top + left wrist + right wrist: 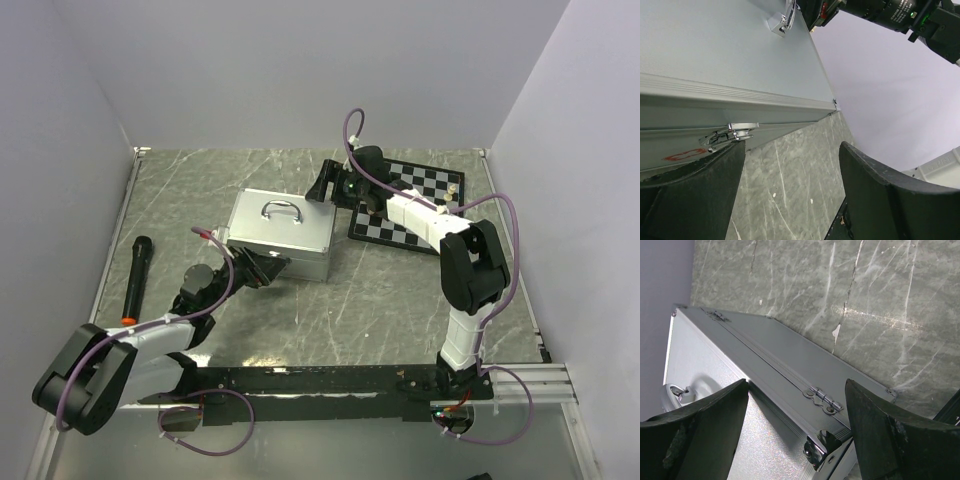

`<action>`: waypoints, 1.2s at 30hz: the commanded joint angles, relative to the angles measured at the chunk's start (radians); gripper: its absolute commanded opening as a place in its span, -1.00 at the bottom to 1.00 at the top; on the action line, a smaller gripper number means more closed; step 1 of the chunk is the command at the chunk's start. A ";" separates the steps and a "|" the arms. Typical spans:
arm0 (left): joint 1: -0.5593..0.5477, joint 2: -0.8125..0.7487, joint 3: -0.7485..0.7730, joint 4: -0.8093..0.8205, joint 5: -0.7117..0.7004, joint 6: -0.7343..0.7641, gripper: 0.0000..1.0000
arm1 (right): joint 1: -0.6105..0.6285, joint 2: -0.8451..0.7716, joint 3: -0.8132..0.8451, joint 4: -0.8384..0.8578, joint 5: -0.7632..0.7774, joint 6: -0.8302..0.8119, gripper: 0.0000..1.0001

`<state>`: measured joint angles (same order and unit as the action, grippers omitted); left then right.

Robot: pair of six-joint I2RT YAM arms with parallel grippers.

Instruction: Organize the medicine kit

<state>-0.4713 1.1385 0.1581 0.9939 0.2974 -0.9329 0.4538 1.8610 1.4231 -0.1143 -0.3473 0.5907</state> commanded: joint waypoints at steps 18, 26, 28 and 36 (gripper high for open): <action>-0.004 -0.106 0.055 -0.095 -0.118 0.032 0.62 | 0.020 -0.060 -0.030 -0.002 -0.032 0.014 0.68; -0.004 -0.125 0.064 -0.112 -0.127 0.036 0.62 | 0.020 -0.059 -0.033 0.002 -0.036 0.014 0.68; -0.004 -0.117 0.069 -0.112 -0.123 0.034 0.62 | 0.020 -0.059 -0.035 0.002 -0.036 0.014 0.68; -0.003 -0.121 0.093 -0.132 -0.119 0.035 0.62 | 0.020 -0.065 -0.044 0.008 -0.039 0.012 0.69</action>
<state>-0.4778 1.0267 0.1864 0.8368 0.2043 -0.9207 0.4557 1.8465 1.3987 -0.0994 -0.3546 0.5903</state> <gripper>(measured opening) 0.809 0.842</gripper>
